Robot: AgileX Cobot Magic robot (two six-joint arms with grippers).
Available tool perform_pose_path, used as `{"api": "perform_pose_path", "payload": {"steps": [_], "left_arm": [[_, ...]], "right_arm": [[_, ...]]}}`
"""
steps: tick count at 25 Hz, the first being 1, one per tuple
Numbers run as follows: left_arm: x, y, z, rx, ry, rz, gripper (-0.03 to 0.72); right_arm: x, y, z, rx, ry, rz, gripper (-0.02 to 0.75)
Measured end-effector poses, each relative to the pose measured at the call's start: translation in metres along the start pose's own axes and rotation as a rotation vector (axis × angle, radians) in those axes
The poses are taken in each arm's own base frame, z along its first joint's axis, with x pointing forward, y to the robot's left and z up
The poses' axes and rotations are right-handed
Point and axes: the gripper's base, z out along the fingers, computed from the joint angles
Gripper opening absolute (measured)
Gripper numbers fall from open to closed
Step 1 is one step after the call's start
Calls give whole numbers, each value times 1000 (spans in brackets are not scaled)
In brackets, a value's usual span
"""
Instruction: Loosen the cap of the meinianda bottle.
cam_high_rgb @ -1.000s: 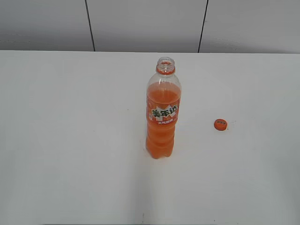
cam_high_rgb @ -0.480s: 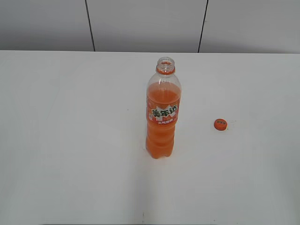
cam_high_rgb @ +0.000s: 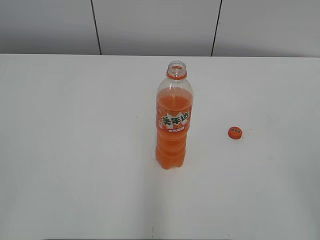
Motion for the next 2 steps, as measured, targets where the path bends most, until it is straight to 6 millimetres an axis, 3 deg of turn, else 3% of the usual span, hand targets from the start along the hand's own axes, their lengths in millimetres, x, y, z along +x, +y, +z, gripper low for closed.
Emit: {"api": "perform_pose_path", "payload": {"steps": [2], "left_arm": [[0,-1,0,10,1,-6,244]], "right_arm": [[0,0,0,0,0,0,587]]}}
